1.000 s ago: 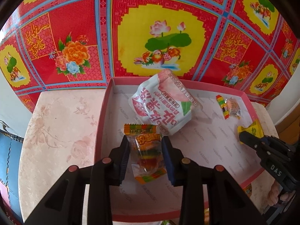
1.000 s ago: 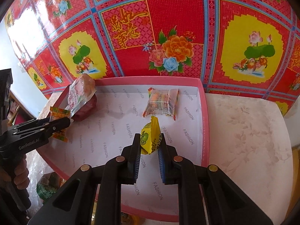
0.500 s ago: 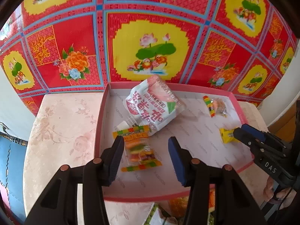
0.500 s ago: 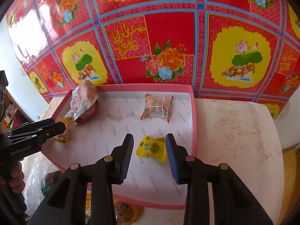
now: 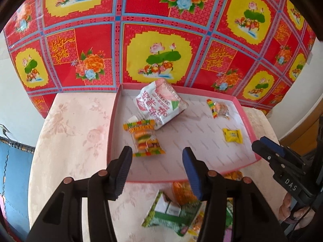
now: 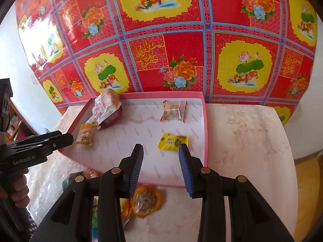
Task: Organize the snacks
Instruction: 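Withdraw both tools from the box toward the remaining snacks, then grasp the green-and-white snack bag with the left tool while the right tool approaches the orange jelly cup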
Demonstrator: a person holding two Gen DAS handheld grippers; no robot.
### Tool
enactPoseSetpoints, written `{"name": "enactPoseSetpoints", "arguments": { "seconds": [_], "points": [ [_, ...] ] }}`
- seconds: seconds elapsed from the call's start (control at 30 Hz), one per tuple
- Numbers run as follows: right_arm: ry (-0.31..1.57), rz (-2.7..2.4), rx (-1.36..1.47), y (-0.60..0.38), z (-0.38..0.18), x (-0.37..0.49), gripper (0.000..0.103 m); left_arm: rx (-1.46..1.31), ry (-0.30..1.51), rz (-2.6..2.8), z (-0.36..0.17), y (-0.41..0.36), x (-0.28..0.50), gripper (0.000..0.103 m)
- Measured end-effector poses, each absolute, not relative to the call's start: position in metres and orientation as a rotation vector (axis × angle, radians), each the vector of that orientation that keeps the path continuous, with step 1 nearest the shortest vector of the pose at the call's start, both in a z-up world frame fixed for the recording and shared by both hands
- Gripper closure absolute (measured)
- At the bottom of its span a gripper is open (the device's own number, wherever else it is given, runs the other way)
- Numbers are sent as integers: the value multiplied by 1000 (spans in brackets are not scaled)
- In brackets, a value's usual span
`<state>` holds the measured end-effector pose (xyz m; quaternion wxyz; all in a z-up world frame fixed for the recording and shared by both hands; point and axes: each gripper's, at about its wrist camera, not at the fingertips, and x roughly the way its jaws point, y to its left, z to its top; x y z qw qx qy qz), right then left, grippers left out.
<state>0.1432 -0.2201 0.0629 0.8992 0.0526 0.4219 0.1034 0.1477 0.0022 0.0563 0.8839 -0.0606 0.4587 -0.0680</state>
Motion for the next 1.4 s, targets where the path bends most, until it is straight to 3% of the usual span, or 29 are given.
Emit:
{"name": "enactPoseSetpoints", "arguments": {
  "seconds": [0.43,1.4],
  "points": [
    [900,207,142,-219,63,104,65,-108,999,-151,47,0,117,41],
    [943,192,182,-233,48,76,65,-94,1049,-190,17,-14,100,38]
  ]
}}
